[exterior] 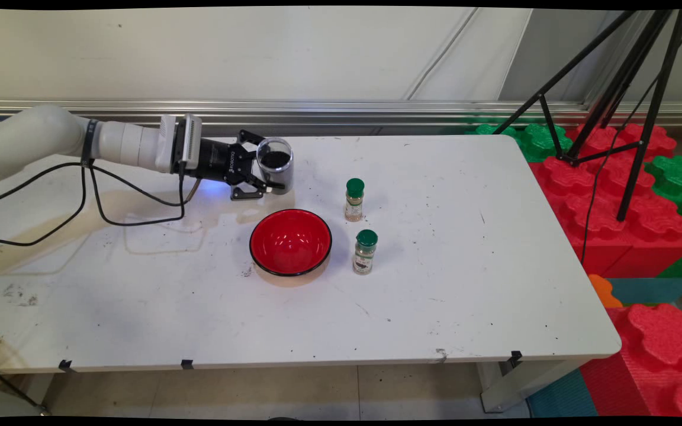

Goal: Pour the black seasoning powder in the red bowl

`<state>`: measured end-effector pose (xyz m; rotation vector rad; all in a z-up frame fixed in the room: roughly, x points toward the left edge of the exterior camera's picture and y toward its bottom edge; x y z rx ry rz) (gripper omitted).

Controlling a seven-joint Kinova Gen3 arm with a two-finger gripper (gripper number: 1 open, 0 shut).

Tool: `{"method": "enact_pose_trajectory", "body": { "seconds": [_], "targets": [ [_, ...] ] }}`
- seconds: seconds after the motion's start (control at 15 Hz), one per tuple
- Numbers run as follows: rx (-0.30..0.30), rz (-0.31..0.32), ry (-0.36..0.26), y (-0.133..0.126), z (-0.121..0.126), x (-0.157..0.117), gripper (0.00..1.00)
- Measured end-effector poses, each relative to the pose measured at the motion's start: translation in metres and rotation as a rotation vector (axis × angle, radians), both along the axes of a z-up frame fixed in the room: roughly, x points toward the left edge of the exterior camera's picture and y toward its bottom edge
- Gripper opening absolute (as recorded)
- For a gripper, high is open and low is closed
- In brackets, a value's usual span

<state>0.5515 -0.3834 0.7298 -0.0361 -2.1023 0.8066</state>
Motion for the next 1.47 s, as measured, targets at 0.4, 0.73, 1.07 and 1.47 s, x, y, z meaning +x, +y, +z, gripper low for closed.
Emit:
{"method": "enact_pose_trajectory", "body": {
  "seconds": [0.4,0.73,1.07,1.47],
  "targets": [
    [-0.105,-0.068,-0.091,0.002,-0.001,-0.005,0.0],
    [-0.197,-0.127,-0.173,0.002,-0.002,-0.007,0.0],
    [-0.267,-0.166,-0.243,0.001,-0.003,-0.008,0.0],
    [-0.356,-0.205,-0.327,-0.002,-0.004,-0.011,0.0]
  ]
}}
